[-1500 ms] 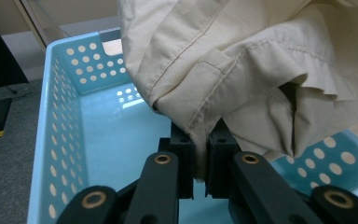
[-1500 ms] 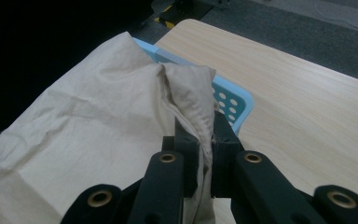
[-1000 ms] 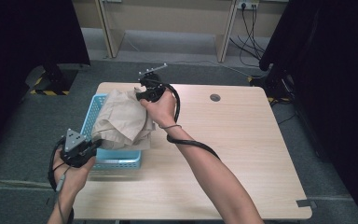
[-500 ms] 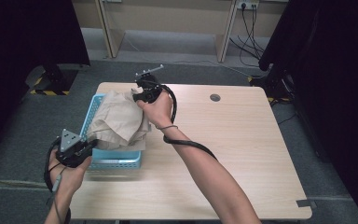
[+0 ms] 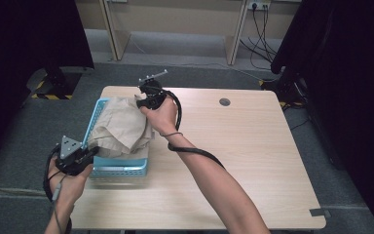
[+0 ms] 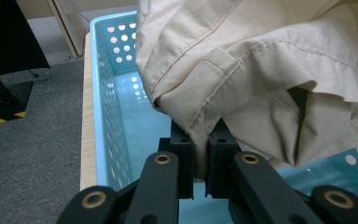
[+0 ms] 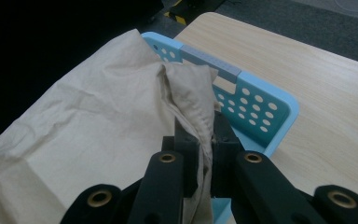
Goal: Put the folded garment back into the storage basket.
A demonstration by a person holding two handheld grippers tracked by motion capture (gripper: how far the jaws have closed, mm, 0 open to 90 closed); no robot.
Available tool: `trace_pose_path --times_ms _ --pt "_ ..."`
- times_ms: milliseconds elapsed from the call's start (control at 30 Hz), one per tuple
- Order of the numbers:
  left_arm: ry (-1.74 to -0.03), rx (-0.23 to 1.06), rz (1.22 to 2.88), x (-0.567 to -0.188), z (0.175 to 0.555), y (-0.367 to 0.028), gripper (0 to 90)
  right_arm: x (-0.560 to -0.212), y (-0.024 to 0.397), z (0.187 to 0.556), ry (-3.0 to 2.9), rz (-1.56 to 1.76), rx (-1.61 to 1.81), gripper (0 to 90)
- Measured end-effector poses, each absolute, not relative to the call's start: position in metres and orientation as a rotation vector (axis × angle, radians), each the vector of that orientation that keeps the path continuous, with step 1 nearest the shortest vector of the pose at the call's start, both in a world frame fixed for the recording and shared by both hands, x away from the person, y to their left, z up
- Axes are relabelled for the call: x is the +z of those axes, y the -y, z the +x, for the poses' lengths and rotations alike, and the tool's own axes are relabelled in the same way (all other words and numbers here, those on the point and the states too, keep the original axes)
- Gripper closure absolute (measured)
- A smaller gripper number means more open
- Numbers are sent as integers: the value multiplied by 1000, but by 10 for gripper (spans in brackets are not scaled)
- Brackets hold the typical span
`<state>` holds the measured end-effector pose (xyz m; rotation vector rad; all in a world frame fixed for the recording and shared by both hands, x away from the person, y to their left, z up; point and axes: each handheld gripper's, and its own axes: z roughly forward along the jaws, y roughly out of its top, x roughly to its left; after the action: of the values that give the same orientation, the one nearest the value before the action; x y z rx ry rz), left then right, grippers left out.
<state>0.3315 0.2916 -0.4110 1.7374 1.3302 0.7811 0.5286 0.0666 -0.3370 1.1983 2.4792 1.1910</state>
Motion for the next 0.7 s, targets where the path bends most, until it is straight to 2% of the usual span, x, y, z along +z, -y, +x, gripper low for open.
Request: trace_pose_path --times_ms 700 --pt "-1365 781 1738 -417 334 -300 847 -347 -72 528 -2490 1203 1177 850"
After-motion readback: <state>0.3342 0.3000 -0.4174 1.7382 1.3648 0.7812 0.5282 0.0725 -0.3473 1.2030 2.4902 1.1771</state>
